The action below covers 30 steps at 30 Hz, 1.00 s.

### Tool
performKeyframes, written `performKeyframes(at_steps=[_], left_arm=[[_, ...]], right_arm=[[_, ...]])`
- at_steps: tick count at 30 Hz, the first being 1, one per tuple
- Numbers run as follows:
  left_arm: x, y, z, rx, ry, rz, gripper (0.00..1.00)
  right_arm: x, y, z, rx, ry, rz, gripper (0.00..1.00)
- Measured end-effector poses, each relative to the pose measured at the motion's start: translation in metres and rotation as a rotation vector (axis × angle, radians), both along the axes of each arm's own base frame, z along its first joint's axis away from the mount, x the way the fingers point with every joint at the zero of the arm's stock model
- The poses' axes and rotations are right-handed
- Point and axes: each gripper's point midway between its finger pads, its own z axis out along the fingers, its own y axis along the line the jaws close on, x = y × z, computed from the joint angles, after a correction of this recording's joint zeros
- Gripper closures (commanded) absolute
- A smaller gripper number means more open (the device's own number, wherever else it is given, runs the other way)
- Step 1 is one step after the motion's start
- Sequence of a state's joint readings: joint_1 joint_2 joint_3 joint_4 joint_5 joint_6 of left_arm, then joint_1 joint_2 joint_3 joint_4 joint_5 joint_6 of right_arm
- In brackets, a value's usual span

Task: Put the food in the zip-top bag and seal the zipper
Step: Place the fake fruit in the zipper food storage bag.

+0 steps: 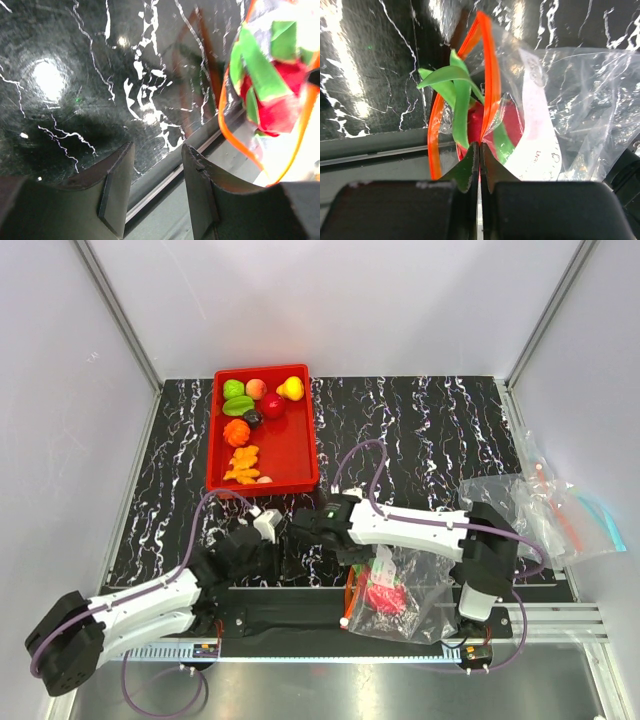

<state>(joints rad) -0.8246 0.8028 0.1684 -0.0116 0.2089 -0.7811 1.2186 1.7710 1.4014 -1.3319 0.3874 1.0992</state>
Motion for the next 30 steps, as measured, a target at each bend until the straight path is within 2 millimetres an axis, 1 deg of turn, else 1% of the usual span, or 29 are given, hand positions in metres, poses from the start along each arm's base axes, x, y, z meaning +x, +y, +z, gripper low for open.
performKeyframes(at_steps=[1, 3, 6, 9, 12, 14, 15, 18, 21, 22, 25, 30], left_arm=[[-0.001, 0.000, -0.002, 0.007, 0.006, -0.007, 0.48], [-0.003, -0.001, -0.004, 0.011, 0.012, -0.021, 0.44], [-0.005, -0.005, -0.004, 0.004, 0.011, -0.040, 0.39], [-0.007, -0.013, 0.001, -0.009, 0.009, -0.064, 0.37], [-0.010, -0.027, 0.007, -0.035, 0.011, -0.092, 0.34], [-0.012, -0.037, 0.010, -0.055, 0.018, -0.109, 0.32], [-0.015, -0.043, 0.011, -0.062, 0.026, -0.118, 0.29], [-0.024, -0.060, 0.012, -0.080, 0.052, -0.150, 0.26], [-0.034, -0.075, 0.009, -0.106, 0.096, -0.162, 0.26], [-0.036, -0.079, 0.008, -0.116, 0.109, -0.161, 0.27], [-0.039, -0.089, 0.004, -0.136, 0.150, -0.147, 0.30], [-0.043, -0.102, 0.000, -0.171, 0.202, -0.128, 0.31]], right_arm=[[0.002, -0.001, 0.003, 0.008, -0.010, -0.002, 1.00], [0.005, -0.004, 0.010, 0.027, -0.030, -0.007, 1.00], [0.009, -0.014, 0.019, 0.055, -0.065, -0.023, 1.00], [0.010, -0.036, 0.027, 0.081, -0.082, -0.041, 1.00], [0.010, -0.070, 0.029, 0.106, -0.089, -0.069, 1.00], [0.010, -0.083, 0.030, 0.129, -0.101, -0.082, 1.00], [0.010, -0.087, 0.031, 0.144, -0.108, -0.082, 1.00], [0.011, -0.086, 0.034, 0.186, -0.128, -0.062, 1.00], [0.013, -0.082, 0.032, 0.205, -0.138, -0.049, 1.00], [0.013, -0.082, 0.031, 0.208, -0.139, -0.046, 1.00], [0.013, -0.082, 0.027, 0.212, -0.141, -0.039, 1.00], [0.014, -0.082, 0.028, 0.231, -0.151, -0.032, 1.00]])
